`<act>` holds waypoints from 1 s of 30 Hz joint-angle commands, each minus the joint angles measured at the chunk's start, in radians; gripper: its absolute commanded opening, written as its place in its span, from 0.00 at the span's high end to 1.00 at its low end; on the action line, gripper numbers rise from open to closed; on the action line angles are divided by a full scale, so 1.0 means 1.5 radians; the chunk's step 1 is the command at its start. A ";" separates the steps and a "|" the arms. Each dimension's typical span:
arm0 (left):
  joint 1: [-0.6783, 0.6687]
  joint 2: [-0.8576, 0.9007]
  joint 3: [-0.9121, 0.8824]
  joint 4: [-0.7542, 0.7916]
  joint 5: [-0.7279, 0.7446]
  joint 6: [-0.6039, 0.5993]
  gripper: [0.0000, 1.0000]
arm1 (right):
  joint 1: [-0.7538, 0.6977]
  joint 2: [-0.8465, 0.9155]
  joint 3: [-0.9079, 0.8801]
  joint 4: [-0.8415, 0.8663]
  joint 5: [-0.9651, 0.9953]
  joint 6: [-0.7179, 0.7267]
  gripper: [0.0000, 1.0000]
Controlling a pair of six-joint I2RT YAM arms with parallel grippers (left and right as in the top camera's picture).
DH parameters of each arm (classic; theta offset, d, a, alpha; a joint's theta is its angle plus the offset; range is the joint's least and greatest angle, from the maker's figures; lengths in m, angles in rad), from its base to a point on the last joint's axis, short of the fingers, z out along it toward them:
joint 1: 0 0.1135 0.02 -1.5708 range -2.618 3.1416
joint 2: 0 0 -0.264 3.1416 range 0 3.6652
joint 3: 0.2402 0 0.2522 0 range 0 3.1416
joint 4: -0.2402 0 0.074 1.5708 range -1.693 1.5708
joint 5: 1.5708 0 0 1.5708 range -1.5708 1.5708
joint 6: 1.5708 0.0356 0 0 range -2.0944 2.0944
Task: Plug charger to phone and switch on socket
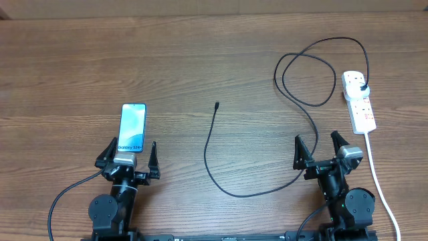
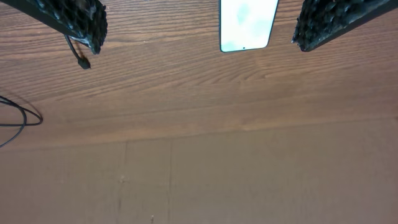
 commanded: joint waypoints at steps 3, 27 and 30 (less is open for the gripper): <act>0.004 -0.005 -0.005 0.001 0.008 0.018 0.01 | 0.002 -0.005 -0.007 0.003 -0.004 -0.001 0.00; 0.004 -0.005 -0.005 0.000 -0.008 0.018 0.00 | 0.002 -0.005 -0.007 0.003 -0.004 -0.001 0.00; 0.003 -0.005 -0.005 0.000 -0.003 0.009 0.00 | 0.002 -0.005 -0.007 0.003 -0.004 -0.001 0.00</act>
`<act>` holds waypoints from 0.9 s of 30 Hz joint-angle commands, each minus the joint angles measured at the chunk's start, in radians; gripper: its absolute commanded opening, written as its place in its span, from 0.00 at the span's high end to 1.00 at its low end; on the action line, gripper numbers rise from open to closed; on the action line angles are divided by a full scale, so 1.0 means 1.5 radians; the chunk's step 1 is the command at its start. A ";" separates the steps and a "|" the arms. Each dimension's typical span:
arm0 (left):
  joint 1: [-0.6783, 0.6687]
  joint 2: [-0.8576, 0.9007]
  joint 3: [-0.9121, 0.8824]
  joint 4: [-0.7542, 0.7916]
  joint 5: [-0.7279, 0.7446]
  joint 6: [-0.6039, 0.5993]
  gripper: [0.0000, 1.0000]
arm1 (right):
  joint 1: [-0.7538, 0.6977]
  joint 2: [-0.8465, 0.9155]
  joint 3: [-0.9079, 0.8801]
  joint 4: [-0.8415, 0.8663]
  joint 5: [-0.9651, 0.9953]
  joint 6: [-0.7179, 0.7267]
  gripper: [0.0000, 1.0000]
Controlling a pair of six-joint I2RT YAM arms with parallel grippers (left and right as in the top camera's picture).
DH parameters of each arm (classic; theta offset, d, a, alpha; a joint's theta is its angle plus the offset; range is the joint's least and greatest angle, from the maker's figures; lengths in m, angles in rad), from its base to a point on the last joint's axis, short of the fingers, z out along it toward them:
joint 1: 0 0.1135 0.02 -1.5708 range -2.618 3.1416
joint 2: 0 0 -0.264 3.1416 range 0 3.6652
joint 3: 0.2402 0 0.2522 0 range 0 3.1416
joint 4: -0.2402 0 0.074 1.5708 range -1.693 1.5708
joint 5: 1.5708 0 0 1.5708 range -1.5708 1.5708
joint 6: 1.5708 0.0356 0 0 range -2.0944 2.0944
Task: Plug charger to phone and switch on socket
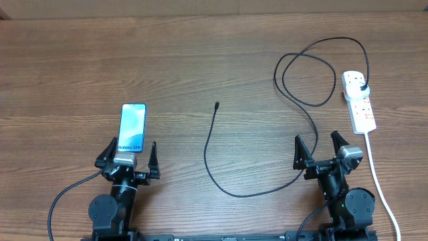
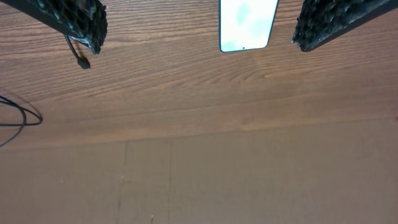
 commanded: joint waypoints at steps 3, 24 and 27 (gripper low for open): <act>0.003 -0.005 -0.005 0.010 -0.002 -0.006 0.00 | 0.002 -0.005 -0.007 0.003 -0.003 -0.001 0.00; 0.003 0.099 0.134 -0.010 0.006 -0.091 0.00 | 0.002 -0.005 -0.007 0.003 -0.003 -0.001 0.00; 0.003 0.150 0.176 -0.010 0.006 -0.080 0.00 | 0.002 -0.005 -0.007 0.003 -0.003 -0.001 0.00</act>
